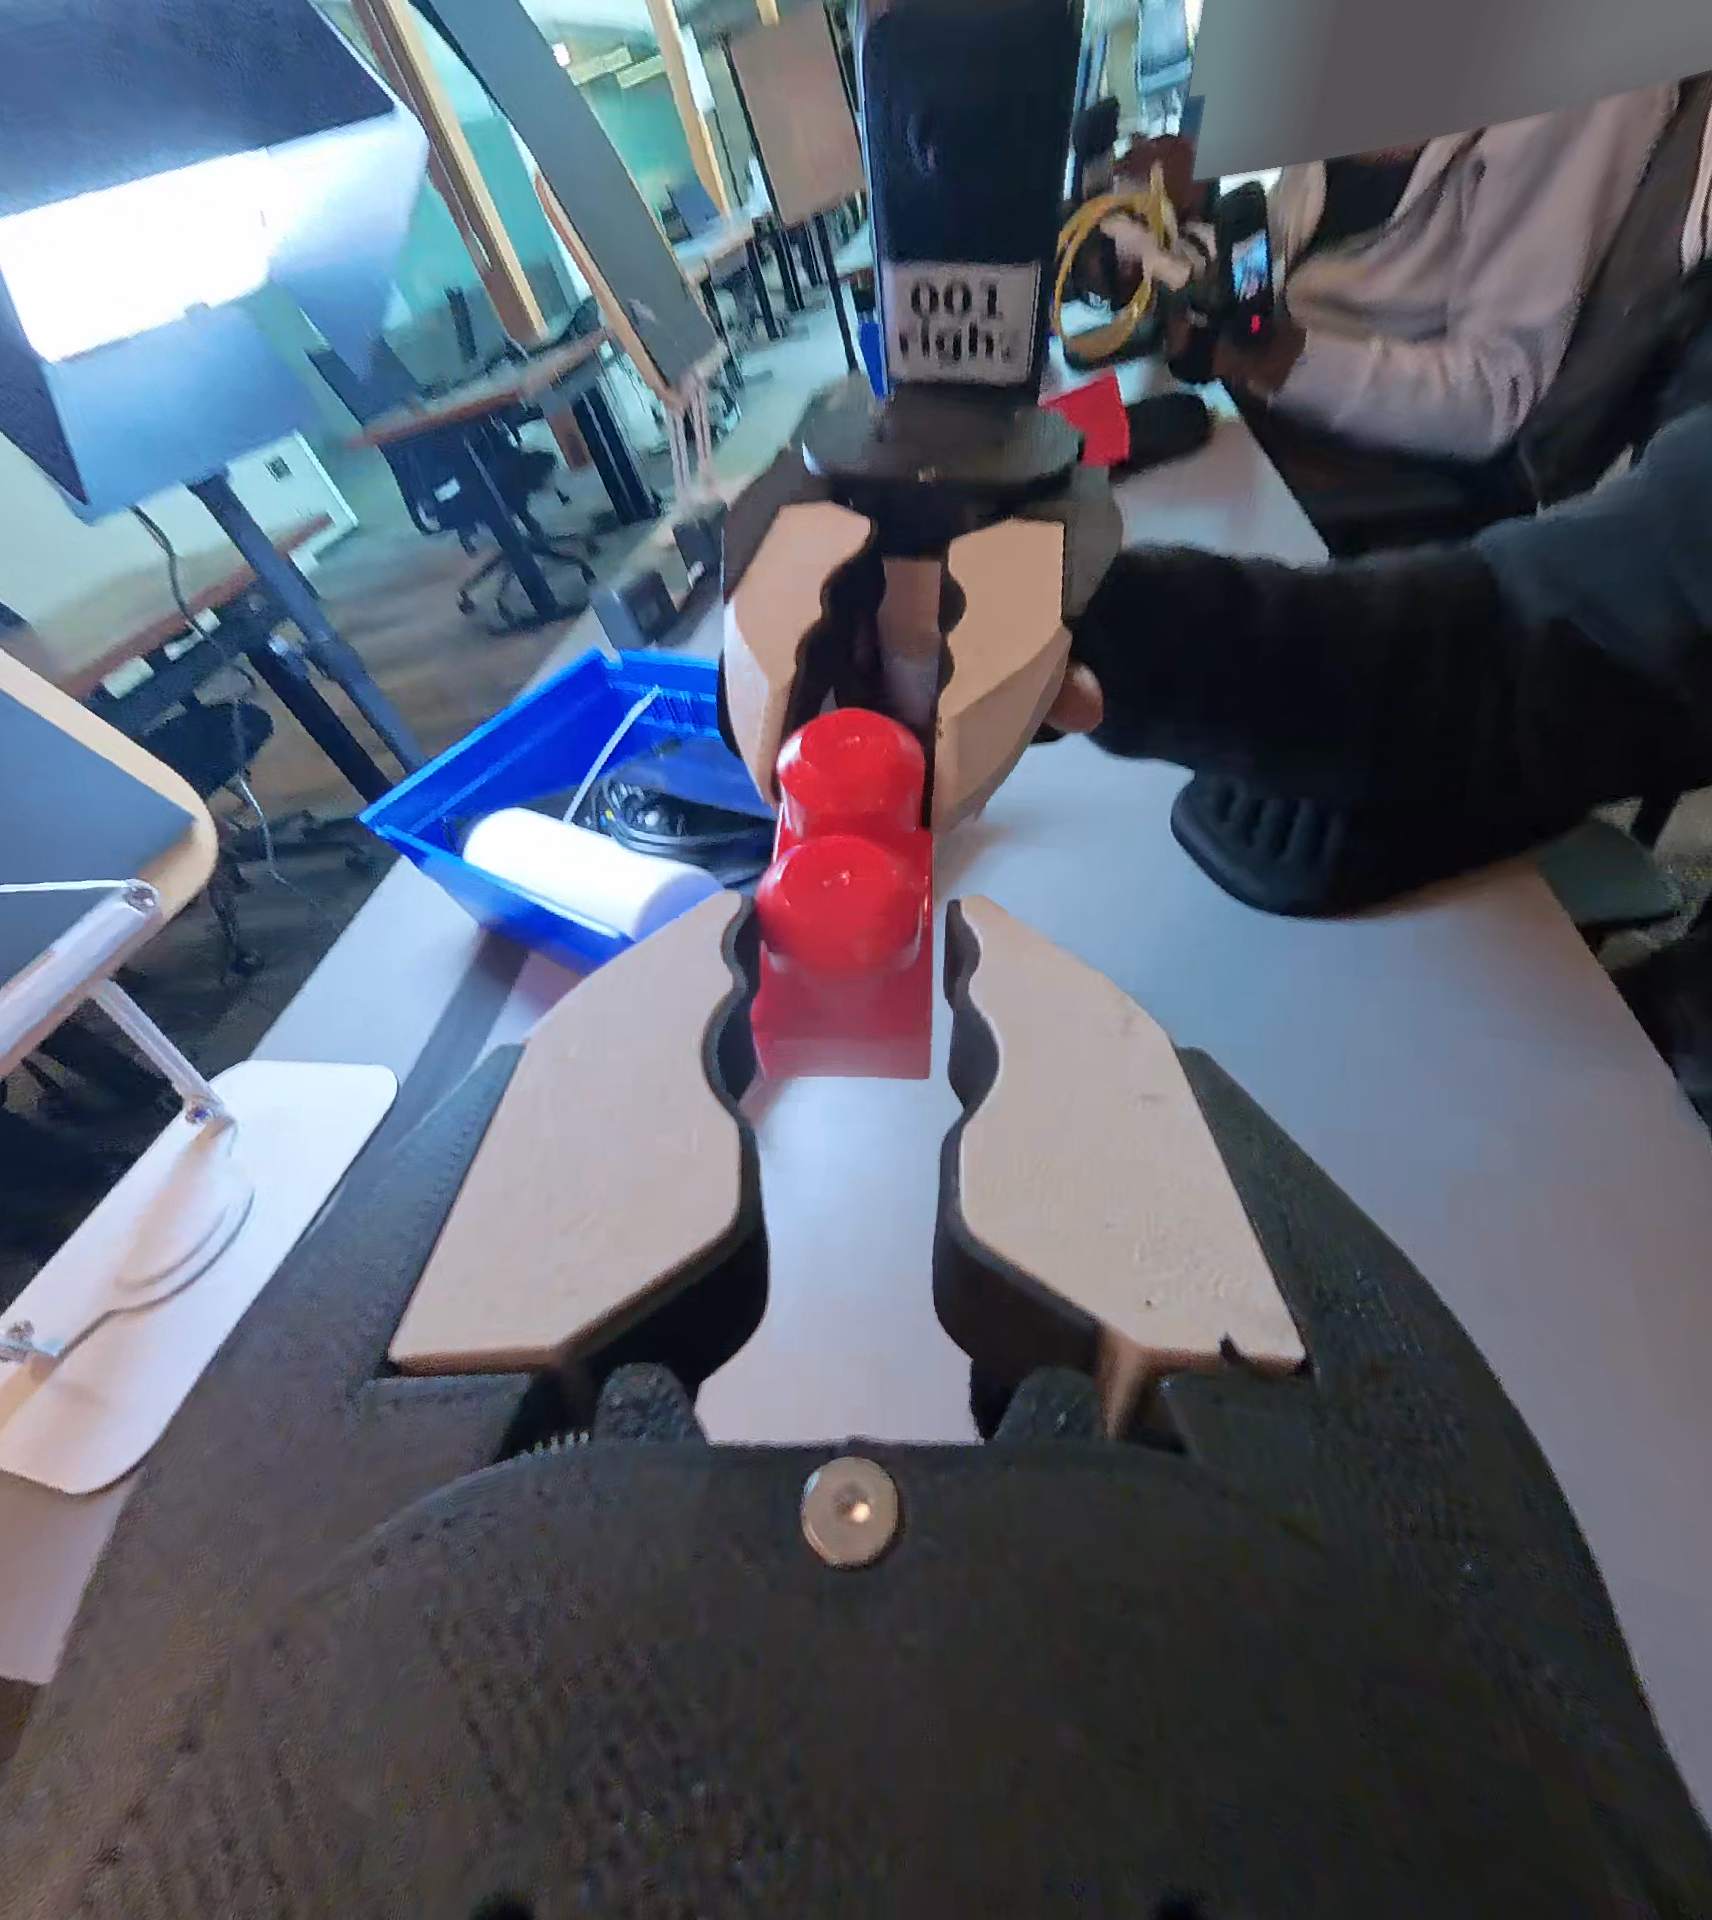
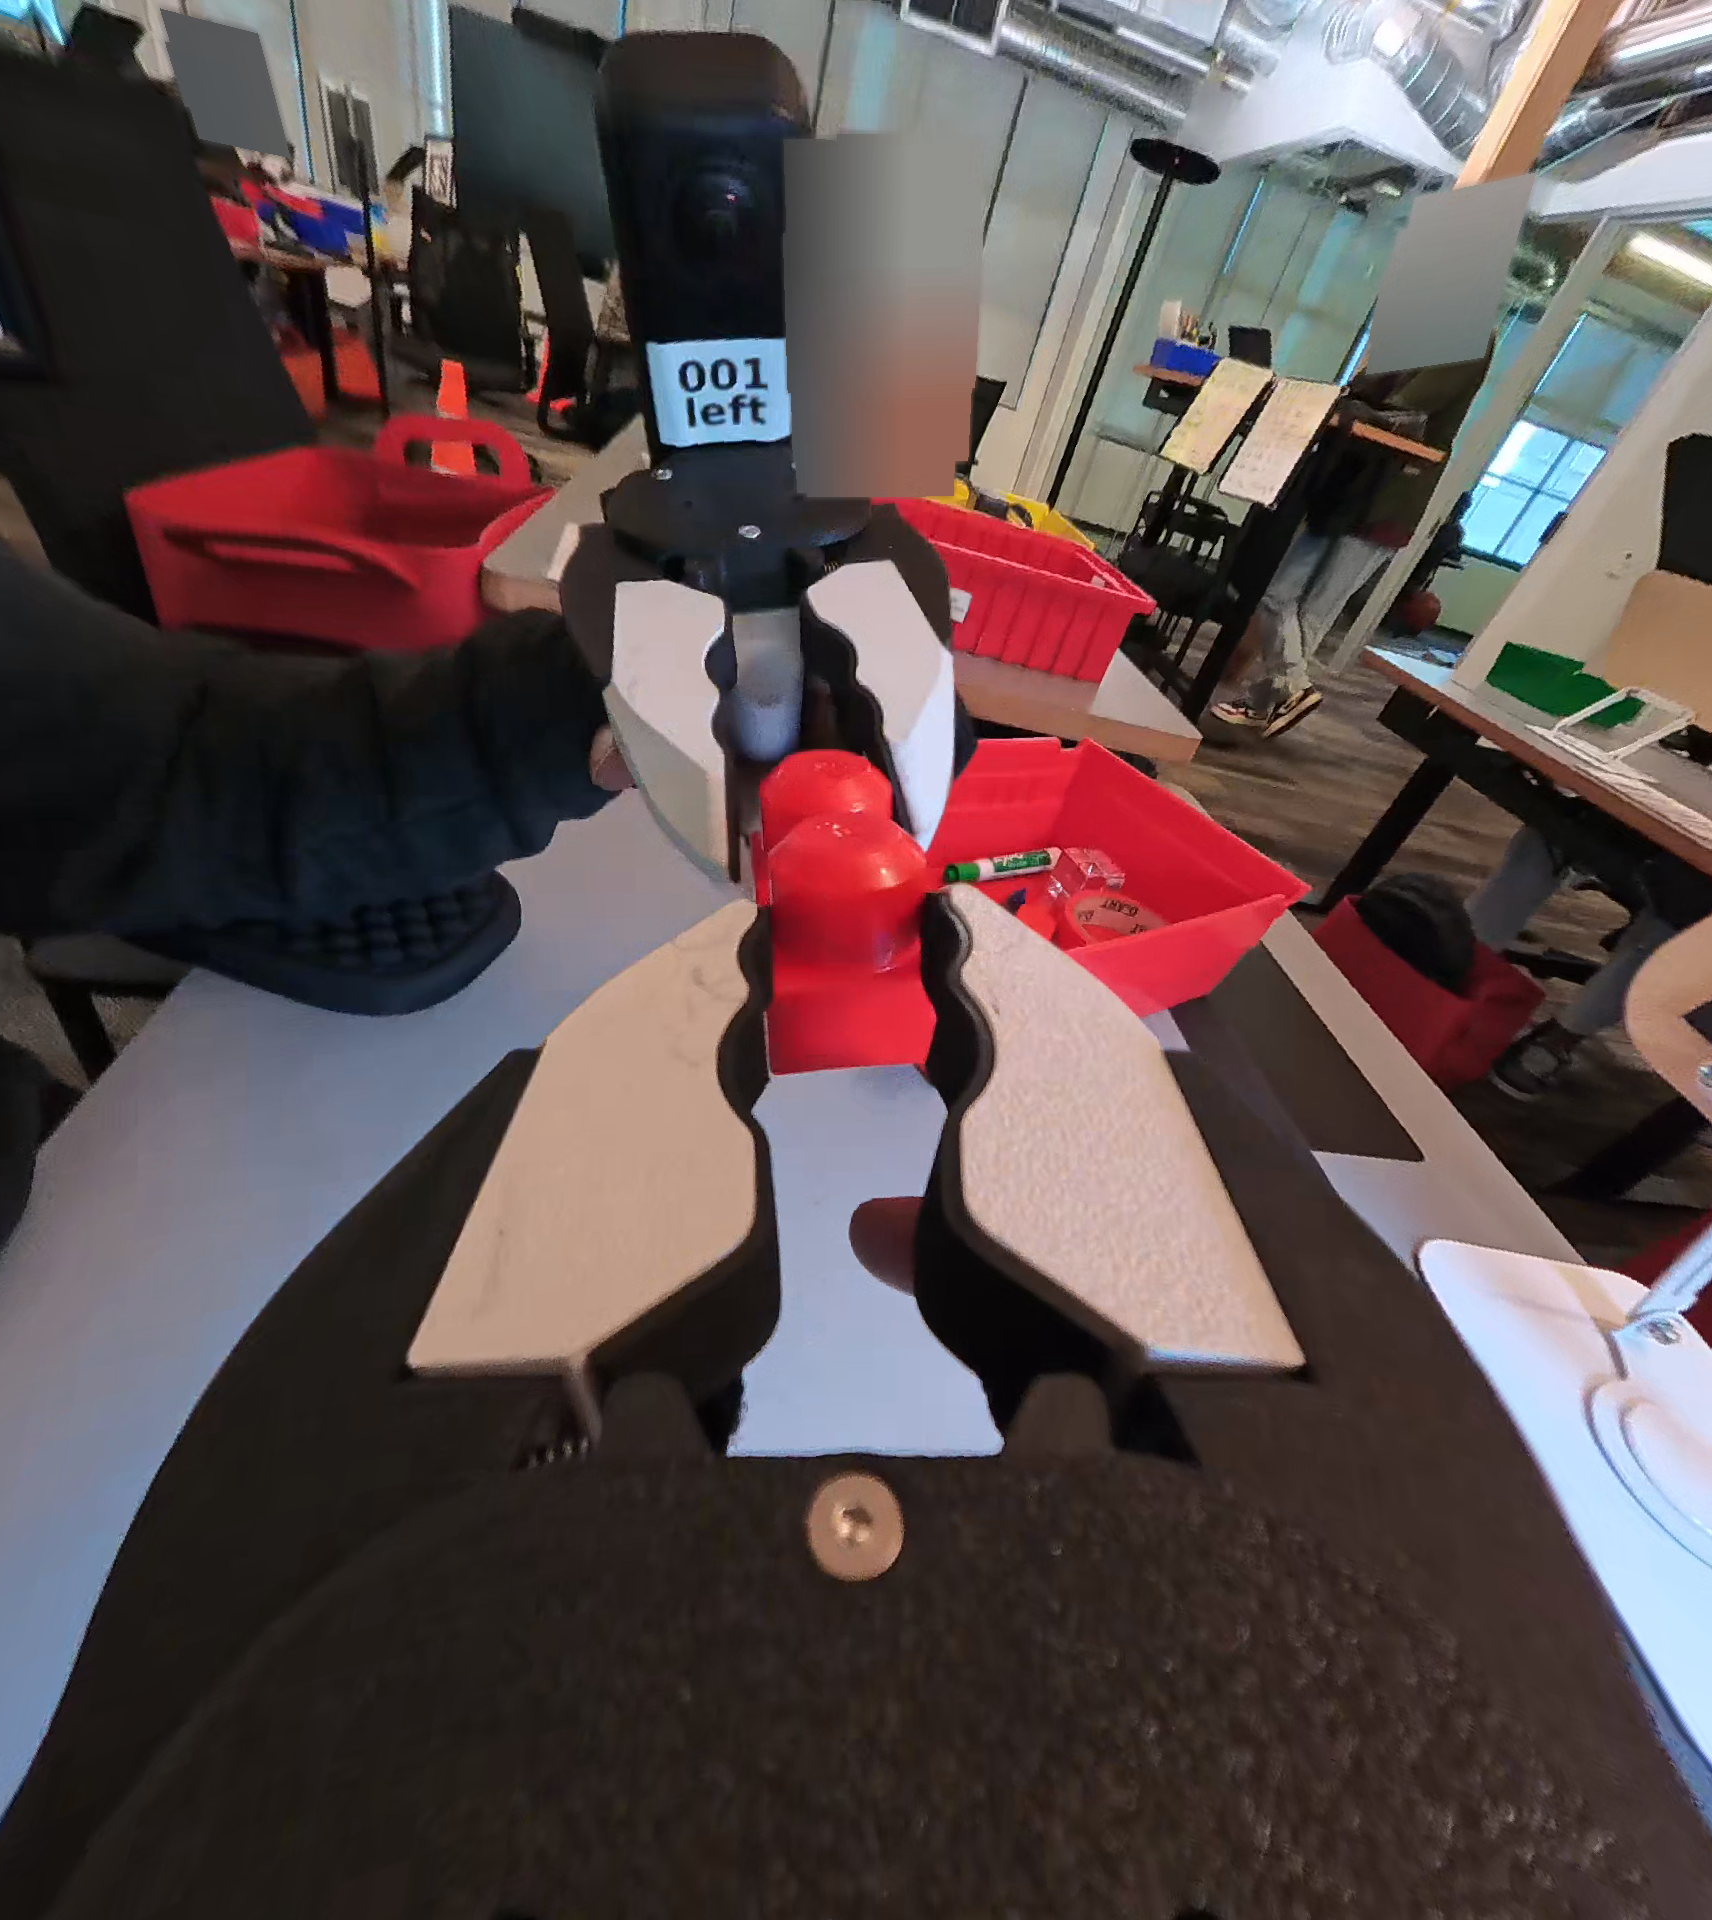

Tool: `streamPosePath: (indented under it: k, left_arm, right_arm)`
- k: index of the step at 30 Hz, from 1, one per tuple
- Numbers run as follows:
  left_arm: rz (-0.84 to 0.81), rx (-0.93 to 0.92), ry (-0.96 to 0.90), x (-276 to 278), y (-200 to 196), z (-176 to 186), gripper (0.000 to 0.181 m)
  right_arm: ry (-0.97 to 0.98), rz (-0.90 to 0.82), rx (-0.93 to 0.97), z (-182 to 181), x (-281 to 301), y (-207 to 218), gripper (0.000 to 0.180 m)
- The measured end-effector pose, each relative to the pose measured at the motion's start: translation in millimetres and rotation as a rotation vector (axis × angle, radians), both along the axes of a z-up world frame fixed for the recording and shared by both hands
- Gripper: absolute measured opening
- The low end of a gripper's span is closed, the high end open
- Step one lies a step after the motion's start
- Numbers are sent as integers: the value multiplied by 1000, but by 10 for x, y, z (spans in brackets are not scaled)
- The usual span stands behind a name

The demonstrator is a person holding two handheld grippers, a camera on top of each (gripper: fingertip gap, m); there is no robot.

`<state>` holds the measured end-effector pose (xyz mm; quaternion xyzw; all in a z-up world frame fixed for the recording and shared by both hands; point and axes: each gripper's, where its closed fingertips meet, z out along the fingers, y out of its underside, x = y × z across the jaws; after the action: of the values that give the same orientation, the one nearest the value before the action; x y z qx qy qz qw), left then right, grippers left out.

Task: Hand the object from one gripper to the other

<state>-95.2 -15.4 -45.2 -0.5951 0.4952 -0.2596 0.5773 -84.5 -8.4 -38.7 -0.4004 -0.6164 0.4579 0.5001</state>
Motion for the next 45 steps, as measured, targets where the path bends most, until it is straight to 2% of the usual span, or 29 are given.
streamPosePath:
  k: [6, 14, 20, 30, 34, 37, 39, 41, 45]
  left_arm:
    - [-16, 11, -34, 20, -48, 88, 29]
    - [-38, -70, 64, 36, -55, -116, 29]
    - [-35, -109, 106, 68, -27, -230, 29]
    - [-13, -68, 34, 21, 0, -111, 32]
    - [7, -108, 25, 0, 50, -133, 28]
    - [121, -149, 6, -67, 213, -128, 28]
    - [218, -218, -51, -161, 364, -126, 28]
    - [284, -297, -133, -244, 489, -130, 27]
    - [287, -414, -165, -267, 523, -221, 27]
  right_arm:
    - [-43, 29, -19, -101, -43, -47, 27]
    - [-164, 16, 53, -299, -47, -54, 33]
    - [-250, 3, 113, -471, -73, -47, 29]
    - [-126, 57, -22, -287, -25, -25, 29]
    - [-152, 24, 6, -325, -27, 17, 29]
    - [-139, -148, 105, -278, -64, 233, 30]
    - [-112, -305, 247, -202, -85, 393, 36]
    - [-160, -364, 343, -243, -124, 402, 45]
    - [-244, -482, 592, -385, -187, 509, 57]
